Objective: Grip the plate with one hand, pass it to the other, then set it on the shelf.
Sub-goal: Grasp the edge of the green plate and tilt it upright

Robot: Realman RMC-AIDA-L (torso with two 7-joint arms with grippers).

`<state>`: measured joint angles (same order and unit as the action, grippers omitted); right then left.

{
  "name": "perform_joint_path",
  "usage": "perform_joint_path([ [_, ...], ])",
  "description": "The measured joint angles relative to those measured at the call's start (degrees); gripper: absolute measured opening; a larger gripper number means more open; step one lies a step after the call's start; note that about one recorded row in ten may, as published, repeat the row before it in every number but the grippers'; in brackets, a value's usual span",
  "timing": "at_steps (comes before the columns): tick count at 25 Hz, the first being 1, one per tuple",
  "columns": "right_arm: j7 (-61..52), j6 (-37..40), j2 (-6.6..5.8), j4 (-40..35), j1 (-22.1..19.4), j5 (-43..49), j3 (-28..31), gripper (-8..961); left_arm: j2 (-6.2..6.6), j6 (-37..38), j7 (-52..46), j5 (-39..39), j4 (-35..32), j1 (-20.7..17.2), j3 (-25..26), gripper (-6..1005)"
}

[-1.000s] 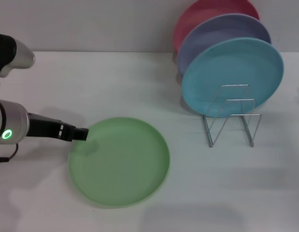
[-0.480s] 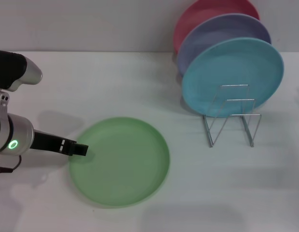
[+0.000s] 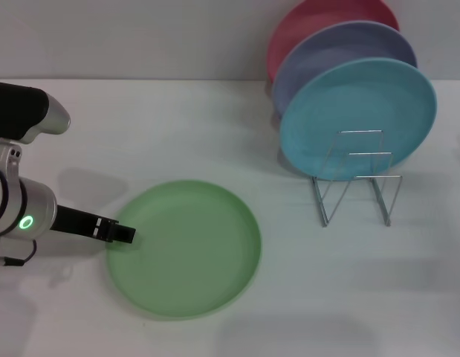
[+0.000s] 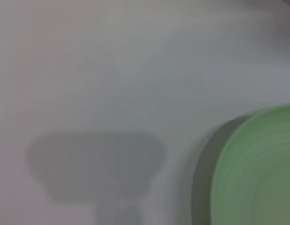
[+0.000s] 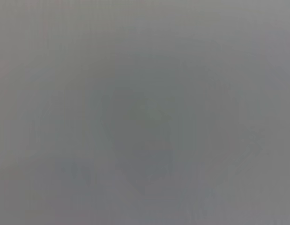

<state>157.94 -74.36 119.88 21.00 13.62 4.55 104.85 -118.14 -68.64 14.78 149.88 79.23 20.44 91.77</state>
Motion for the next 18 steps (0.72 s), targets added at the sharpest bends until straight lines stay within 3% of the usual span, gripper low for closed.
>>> perform_joint_path([
  [15,0.00,0.00,0.00,0.00,-0.09,0.02,0.00,833,0.02,-1.95,0.94,-0.18,-2.50,1.80,0.63,723],
  [18,0.00,0.01,0.00,0.00,-0.09,0.09,0.00,833,0.02,-2.14,1.48,-0.17,-2.53,1.96,0.63,586],
])
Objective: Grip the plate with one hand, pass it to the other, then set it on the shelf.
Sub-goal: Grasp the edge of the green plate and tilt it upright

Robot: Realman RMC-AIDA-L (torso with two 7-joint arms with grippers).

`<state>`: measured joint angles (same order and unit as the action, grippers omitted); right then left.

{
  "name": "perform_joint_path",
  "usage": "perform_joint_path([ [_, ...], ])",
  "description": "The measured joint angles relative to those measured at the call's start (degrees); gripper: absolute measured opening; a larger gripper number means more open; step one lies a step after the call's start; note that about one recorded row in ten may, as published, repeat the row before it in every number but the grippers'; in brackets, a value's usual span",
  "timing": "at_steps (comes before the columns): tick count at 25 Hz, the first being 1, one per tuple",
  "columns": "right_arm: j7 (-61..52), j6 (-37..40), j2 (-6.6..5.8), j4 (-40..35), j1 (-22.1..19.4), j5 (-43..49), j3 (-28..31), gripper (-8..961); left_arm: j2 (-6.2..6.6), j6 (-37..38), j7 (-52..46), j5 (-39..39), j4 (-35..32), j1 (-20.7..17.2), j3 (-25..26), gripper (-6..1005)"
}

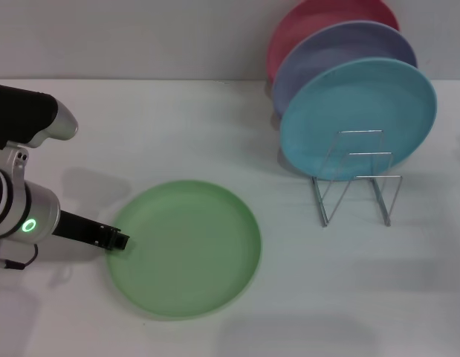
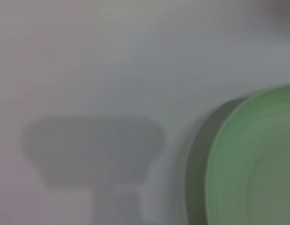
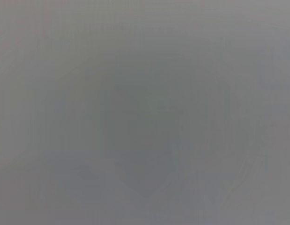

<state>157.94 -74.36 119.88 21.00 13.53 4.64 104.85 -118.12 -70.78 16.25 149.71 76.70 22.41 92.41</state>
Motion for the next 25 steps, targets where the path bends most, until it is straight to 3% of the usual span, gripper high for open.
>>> perform_joint_path([
  [8,0.00,0.00,0.00,0.03,0.00,0.12,0.00,834,-0.09,0.27,0.11,0.01,-0.18,0.55,-0.01,315],
  [13,0.00,-0.01,0.00,0.11,0.00,0.06,0.00,834,-0.10,0.27,0.13,0.13,-0.65,0.91,-0.04,93],
  [16,0.00,-0.27,0.00,0.17,0.00,-0.12,0.00,834,-0.10,0.28,0.14,0.10,0.01,0.76,-0.04,44],
  [25,0.00,-1.33,0.00,0.30,0.25,-0.21,0.02,833,-0.10,1.22,1.46,-0.26,2.90,0.00,0.35,43],
])
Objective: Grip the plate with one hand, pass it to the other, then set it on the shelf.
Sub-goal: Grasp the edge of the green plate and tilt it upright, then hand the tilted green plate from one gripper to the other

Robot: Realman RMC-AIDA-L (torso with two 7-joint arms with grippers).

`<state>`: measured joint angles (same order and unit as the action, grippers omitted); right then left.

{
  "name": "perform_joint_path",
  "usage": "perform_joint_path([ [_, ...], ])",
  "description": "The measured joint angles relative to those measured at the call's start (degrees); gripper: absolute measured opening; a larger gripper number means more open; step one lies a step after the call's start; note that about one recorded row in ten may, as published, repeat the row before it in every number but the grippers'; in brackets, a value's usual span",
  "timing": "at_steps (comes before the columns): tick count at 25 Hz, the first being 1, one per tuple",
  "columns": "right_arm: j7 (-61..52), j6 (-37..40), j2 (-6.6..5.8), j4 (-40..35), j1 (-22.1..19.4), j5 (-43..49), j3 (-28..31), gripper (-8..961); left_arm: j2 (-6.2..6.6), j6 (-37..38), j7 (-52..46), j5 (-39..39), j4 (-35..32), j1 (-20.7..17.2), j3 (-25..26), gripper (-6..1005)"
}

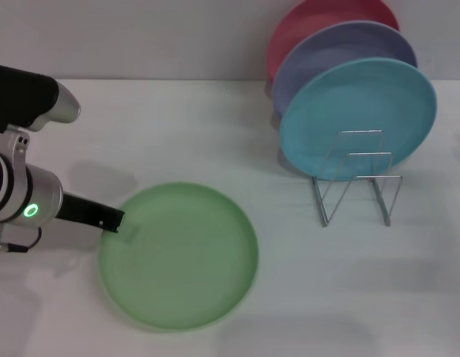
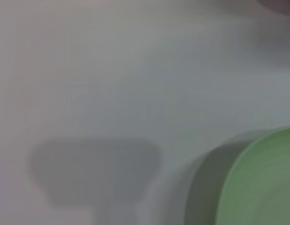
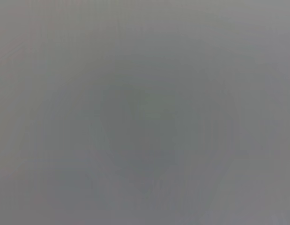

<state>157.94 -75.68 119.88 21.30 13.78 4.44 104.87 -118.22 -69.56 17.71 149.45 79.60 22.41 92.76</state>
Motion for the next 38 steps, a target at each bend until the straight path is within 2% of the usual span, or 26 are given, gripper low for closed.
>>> perform_joint_path([
  [9,-0.66,-1.68,0.00,0.13,0.71,-0.05,-0.02,834,0.02,2.05,4.38,-4.08,6.74,-2.04,4.13,30],
  [16,-5.80,-3.90,-0.58,1.49,2.77,2.01,-0.73,833,-0.07,10.63,6.79,-4.09,8.94,-4.35,3.21,31],
  [19,-9.92,-1.23,-0.92,7.36,3.66,7.88,-1.71,833,-0.04,13.26,7.68,-4.23,8.68,-4.68,3.12,33],
  [21,-13.95,3.68,-0.96,13.86,3.79,13.45,-2.05,833,-0.02,14.61,8.21,-4.26,8.35,-4.76,3.12,35],
  [22,-23.51,12.62,-1.11,23.32,3.91,22.32,-2.44,833,-0.03,15.06,8.34,-4.29,8.13,-4.79,3.16,36],
  [23,-23.51,12.62,-1.11,23.32,3.91,22.32,-2.44,833,-0.06,15.47,8.35,-4.33,7.96,-4.81,3.20,37],
  [26,-43.69,25.63,-1.54,36.35,4.95,39.28,-2.53,834,-0.11,16.28,8.36,-4.34,7.77,-4.92,3.24,40],
  [27,-60.70,30.85,-2.20,43.93,6.85,53.69,-2.31,834,-0.10,17.29,8.39,-4.36,7.84,-5.18,3.22,41],
  [28,-60.70,30.85,-2.20,43.93,6.85,53.69,-2.31,833,-0.10,17.29,8.39,-4.36,7.84,-5.18,3.22,42],
  [31,-85.17,31.19,-4.08,51.25,11.31,73.93,-1.97,830,-0.02,18.84,8.45,-4.36,8.03,-5.52,3.16,45],
  [32,-99.37,29.21,-5.19,54.46,14.51,86.12,-1.83,829,0.00,19.28,8.46,-4.36,8.05,-5.58,3.16,46],
  [33,-99.37,29.21,-5.19,54.46,14.51,86.12,-1.83,829,0.00,19.28,8.46,-4.36,8.05,-5.58,3.16,47],
  [36,-118.82,23.61,-6.56,56.80,20.76,104.70,-1.53,829,-0.03,19.99,8.48,-4.36,7.92,-5.63,3.05,50],
  [37,-127.08,19.46,-7.10,56.39,25.18,113.38,-0.59,829,-0.08,20.40,8.48,-4.36,7.90,-5.63,2.89,51],
  [38,-127.08,19.46,-7.10,56.39,25.18,113.38,-0.59,829,-0.08,20.40,8.48,-4.36,7.90,-5.63,2.89,52],
])
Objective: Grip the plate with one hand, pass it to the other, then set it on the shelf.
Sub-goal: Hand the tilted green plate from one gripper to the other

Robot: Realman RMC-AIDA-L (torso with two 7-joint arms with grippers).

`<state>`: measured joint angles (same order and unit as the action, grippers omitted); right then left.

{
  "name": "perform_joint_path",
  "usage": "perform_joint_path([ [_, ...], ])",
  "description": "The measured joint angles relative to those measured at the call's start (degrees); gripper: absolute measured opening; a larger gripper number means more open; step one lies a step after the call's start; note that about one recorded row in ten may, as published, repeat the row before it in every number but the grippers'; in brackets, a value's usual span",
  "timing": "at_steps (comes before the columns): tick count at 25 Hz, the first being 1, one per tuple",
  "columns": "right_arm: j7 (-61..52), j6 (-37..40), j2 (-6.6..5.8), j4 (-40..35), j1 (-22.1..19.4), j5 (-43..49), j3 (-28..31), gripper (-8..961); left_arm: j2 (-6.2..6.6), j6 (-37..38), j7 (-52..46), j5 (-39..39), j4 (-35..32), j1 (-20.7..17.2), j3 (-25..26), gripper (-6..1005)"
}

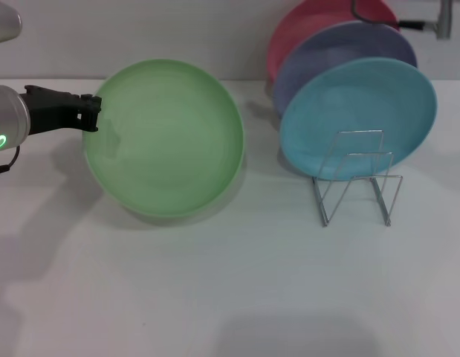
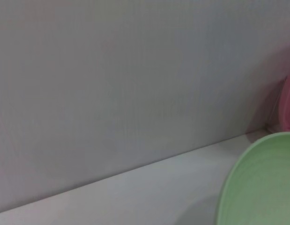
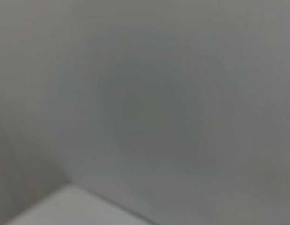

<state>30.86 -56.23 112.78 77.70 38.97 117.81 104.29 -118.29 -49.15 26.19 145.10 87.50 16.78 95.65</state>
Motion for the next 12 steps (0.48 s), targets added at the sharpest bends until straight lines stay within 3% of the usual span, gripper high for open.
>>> perform_joint_path([
  [3,-5.26,-6.13,-0.24,-2.95,6.21,7.60,2.48,830,-0.01,0.31,0.01,-0.10,0.15,0.00,-0.24,55],
  [4,-5.74,-10.19,-0.24,-5.39,9.96,11.07,3.20,830,0.00,0.36,0.01,-0.20,0.20,0.00,-0.36,56],
  [8,-5.97,-13.95,0.54,-9.07,14.25,17.10,2.61,830,-0.01,0.54,0.01,-1.05,0.56,0.01,-1.21,59],
  [12,-5.97,-14.31,0.79,-11.01,15.73,18.16,2.21,830,0.00,0.60,0.01,-1.38,0.95,0.00,-1.63,63],
])
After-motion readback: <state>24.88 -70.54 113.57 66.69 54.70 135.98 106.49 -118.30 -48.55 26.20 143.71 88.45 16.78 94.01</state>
